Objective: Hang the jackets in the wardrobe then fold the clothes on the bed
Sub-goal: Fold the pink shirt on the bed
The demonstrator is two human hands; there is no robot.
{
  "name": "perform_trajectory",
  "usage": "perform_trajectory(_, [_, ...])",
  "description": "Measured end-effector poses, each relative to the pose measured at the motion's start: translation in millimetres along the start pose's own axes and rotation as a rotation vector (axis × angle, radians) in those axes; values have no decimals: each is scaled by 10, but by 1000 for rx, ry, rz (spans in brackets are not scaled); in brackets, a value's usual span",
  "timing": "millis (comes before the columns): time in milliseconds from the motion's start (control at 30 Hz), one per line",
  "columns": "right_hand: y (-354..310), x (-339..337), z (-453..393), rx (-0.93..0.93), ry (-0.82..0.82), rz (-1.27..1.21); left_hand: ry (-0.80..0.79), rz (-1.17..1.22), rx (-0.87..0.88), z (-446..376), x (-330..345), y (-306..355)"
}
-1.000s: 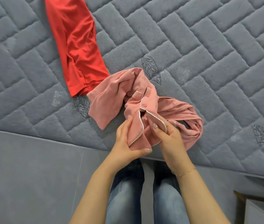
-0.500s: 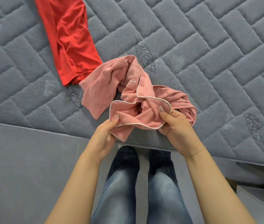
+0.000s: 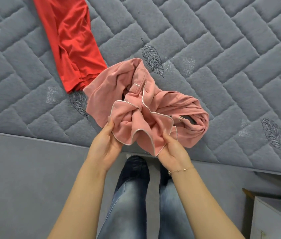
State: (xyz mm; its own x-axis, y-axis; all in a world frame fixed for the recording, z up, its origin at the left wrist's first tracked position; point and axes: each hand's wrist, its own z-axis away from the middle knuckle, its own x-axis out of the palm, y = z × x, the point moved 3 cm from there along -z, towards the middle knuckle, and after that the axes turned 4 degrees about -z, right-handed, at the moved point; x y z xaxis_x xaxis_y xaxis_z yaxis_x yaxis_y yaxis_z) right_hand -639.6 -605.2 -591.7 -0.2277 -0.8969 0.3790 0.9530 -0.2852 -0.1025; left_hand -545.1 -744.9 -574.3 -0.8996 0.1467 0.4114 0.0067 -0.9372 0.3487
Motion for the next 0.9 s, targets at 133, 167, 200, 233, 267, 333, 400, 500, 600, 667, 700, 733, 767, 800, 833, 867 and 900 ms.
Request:
perform_trajectory(133, [-234,70,5,-7,-36,-97,-49,5,24,-39,-42,191])
perform_trajectory(167, [-303,83,27,5,-69,-85,-113,-24,45,-43,-33,272])
perform_trajectory(200, [-369,86,59,19,-95,-67,-157,-65,80,-42,-13,354])
perform_trajectory(233, [-433,74,78,32,-115,-54,-208,-107,113,-48,12,421])
perform_trajectory(267, [-500,59,103,42,-139,-35,-277,-103,122,-33,25,456])
perform_trajectory(333, [-594,78,190,71,-229,43,-265,-160,149,-24,10,467])
perform_trajectory(400, [-666,141,245,64,-283,207,-108,-235,116,-70,-54,511])
perform_trajectory(500, [-861,170,180,-138,-245,352,-150,-455,174,-98,20,645])
perform_trajectory(600, [-970,93,81,-126,-306,64,-171,-472,113,-137,99,715])
perform_trajectory(667, [-946,62,-39,-63,-321,-133,-210,-220,73,-201,181,688])
perform_trajectory(700, [-899,53,-102,-86,-295,-82,-190,-111,48,-271,189,645])
perform_trajectory(733, [-827,41,-172,-130,-225,67,-152,-45,27,-342,178,598])
perform_trajectory(767, [-739,19,-251,-173,-130,241,-120,-16,16,-403,175,550])
perform_trajectory(800, [-647,-7,-319,-202,-38,383,-97,-12,15,-445,170,502])
perform_trajectory(833, [-554,-34,-366,-199,26,445,-81,-16,21,-485,157,463])
perform_trajectory(867, [-479,-55,-394,-183,71,448,-73,-35,31,-516,151,429])
perform_trajectory(900, [-436,-71,-410,-175,108,412,-68,-49,34,-545,132,383])
